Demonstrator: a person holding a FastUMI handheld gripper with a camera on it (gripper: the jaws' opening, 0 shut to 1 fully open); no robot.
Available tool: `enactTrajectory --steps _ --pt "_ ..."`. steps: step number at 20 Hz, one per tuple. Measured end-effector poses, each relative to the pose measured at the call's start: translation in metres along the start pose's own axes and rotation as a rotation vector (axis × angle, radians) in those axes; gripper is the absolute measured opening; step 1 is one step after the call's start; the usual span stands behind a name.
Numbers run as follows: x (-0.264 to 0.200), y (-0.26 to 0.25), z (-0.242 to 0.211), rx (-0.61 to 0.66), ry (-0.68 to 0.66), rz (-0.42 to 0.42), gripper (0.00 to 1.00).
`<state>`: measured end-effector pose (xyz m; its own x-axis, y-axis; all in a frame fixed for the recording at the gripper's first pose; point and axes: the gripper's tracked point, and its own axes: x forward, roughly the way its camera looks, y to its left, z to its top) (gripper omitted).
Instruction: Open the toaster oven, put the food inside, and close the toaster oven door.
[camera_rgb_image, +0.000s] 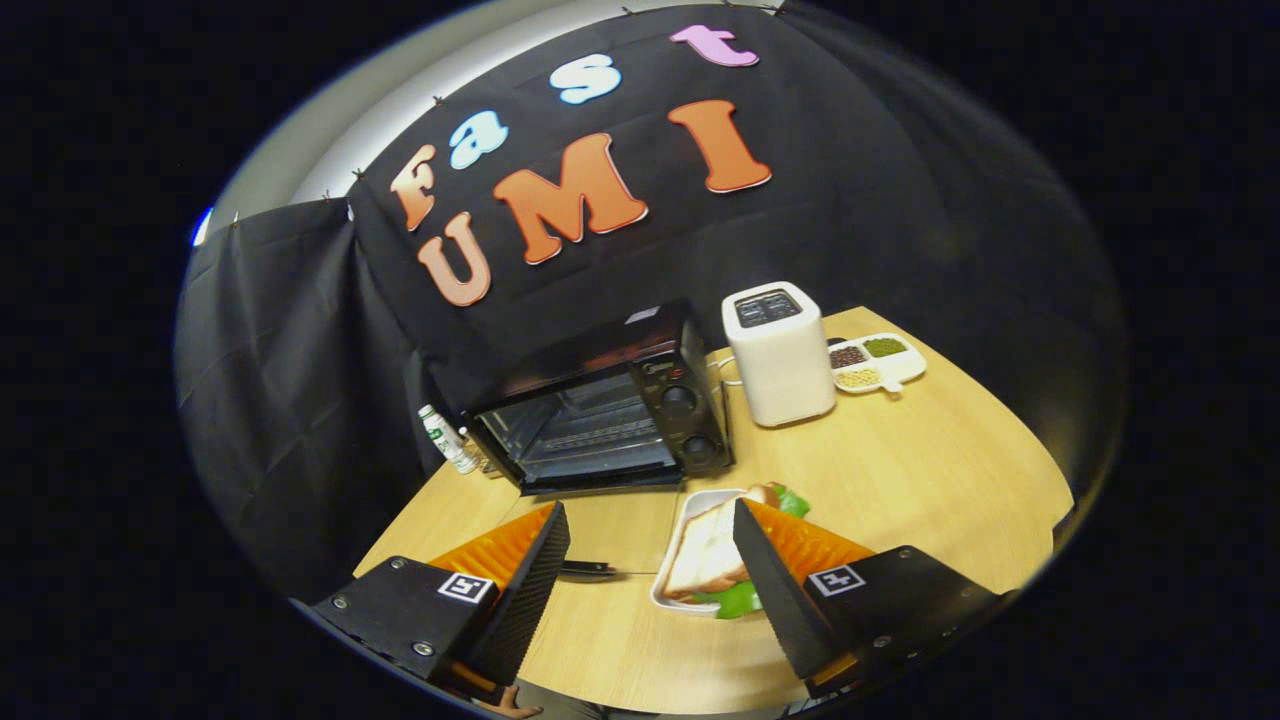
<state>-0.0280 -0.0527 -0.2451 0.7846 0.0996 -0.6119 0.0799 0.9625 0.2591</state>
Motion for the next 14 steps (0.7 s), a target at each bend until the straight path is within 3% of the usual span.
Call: enactTrajectory --steps 5,8,12,14 --pt "0.020 -0.044 -0.023 0.074 0.089 -0.077 0.97" --pt "0.035 -0.052 -0.046 0.162 0.164 -0.068 0.92" --pt "0.048 -0.053 -0.065 0.274 0.238 -0.047 0.71" --pt "0.049 -0.051 -0.066 0.352 0.258 -0.028 0.51"
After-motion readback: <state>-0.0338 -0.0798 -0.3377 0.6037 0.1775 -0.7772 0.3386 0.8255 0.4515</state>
